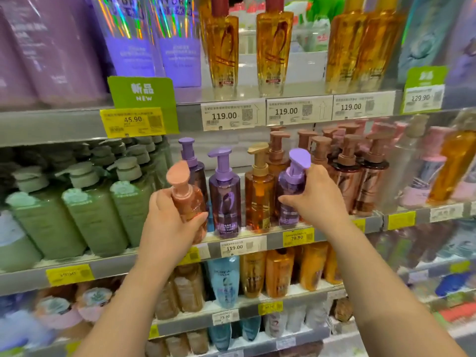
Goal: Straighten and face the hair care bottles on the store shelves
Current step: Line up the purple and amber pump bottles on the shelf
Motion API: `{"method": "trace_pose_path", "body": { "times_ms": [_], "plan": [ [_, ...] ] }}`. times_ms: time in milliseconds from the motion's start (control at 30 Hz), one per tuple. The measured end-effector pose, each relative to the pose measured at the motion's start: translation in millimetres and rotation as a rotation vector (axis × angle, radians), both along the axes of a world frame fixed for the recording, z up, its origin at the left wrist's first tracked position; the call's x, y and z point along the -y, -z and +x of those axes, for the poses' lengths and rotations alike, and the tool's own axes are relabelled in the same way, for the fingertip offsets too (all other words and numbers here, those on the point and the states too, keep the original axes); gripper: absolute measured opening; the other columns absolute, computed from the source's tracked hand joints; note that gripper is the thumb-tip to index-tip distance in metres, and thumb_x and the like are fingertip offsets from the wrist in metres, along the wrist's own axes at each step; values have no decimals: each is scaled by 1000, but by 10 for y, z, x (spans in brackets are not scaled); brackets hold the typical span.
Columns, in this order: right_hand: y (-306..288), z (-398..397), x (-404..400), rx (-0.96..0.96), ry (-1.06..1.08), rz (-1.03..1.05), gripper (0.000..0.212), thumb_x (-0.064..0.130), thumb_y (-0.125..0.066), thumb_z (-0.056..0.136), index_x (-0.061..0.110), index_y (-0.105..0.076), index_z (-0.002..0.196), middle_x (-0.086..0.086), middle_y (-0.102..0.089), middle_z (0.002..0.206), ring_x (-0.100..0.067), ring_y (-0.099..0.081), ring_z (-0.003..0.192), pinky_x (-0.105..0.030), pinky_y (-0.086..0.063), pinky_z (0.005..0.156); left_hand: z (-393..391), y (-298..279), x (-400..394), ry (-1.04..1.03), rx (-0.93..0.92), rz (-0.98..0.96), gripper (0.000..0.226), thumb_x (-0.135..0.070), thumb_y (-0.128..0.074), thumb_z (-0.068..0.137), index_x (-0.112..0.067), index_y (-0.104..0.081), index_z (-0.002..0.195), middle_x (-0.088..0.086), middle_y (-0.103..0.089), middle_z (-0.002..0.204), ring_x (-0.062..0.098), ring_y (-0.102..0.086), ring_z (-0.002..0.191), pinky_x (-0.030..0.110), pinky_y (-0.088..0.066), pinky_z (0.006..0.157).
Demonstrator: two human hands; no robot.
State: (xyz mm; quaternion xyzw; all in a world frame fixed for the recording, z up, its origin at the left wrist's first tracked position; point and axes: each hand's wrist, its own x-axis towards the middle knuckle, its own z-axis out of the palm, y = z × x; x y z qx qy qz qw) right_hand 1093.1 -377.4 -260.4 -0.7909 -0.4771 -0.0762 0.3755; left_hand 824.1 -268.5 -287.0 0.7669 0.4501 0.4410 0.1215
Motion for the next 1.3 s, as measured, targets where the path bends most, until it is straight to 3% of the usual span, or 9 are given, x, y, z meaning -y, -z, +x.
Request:
{"method": "trace_pose_path", "body": {
  "times_ms": [100, 233, 333, 400, 500, 700, 1067, 1167, 1300],
  "plan": [
    [87, 55, 114, -37, 19, 31, 66, 42, -89, 65, 22, -55, 118, 6, -48, 106, -28, -62, 94, -37, -48, 71, 54, -19, 189, -30, 43, 19, 64, -29, -89, 65, -19, -48, 113, -6, -43, 103, 16, -51, 99, 26, -36, 78],
    [108, 109, 256, -131, -146, 167, 68, 40, -90, 63, 55, -38, 104, 20, -48, 108, -13, -57, 91, -33, -46, 72, 91, -158, 504, -123, 76, 231, 70, -45, -84, 63, -21, -49, 117, -6, -49, 107, 8, -48, 96, 27, -39, 76],
    [-14, 175, 337, -195, -254, 216, 70, 43, -89, 58, 66, -35, 96, 23, -55, 106, -8, -58, 88, -32, -47, 71, 207, -373, 717, -76, 111, 293, 70, -51, -82, 61, -25, -49, 117, -16, -46, 103, -5, -41, 93, 2, -31, 80],
    [-101, 263, 422, -279, -292, 250, 68, 49, -84, 49, 62, -44, 102, 24, -60, 106, -5, -62, 92, -30, -50, 74, 369, -475, 833, -4, 133, 243, 71, -52, -85, 59, -33, -48, 117, -20, -48, 101, -8, -45, 89, -1, -33, 78],
    [-192, 450, 589, -329, -344, 283, 73, 52, -84, 45, 43, -55, 112, 18, -66, 109, -4, -65, 98, -35, -55, 85, 684, -527, 946, 81, 154, 135, 71, -55, -87, 57, -43, -49, 116, -22, -56, 103, -8, -54, 97, 4, -40, 75],
    [-270, 842, 882, -306, -429, 263, 79, 49, -90, 44, 49, -54, 115, 20, -70, 107, -7, -69, 96, -45, -60, 82, 1389, -411, 1025, 136, 115, 111, 73, -54, -86, 57, -36, -51, 119, -14, -59, 109, 10, -59, 105, 34, -51, 89],
    [-205, 1358, 1066, -361, -546, 217, 76, 36, -94, 48, 47, -60, 115, 18, -72, 105, -6, -72, 91, -33, -61, 78, 2166, -177, 779, 7, -9, 109, 75, -47, -86, 65, -21, -51, 126, -4, -56, 124, 17, -53, 117, 36, -46, 95],
    [-217, 1400, 1046, -370, -567, 201, 73, 38, -93, 48, 48, -60, 113, 25, -70, 107, 3, -69, 93, -14, -54, 73, 2216, -168, 716, -40, -47, 83, 74, -50, -83, 66, -23, -53, 128, -7, -56, 125, 17, -55, 115, 33, -46, 90],
    [-203, 1416, 927, -402, -574, 175, 78, 44, -91, 47, 52, -58, 117, 26, -69, 109, 2, -69, 88, -17, -51, 67, 2245, -216, 714, -165, -151, 82, 88, -63, -78, 65, -27, -41, 136, -5, -66, 119, 24, -65, 105, 37, -52, 77]
  ]
}}
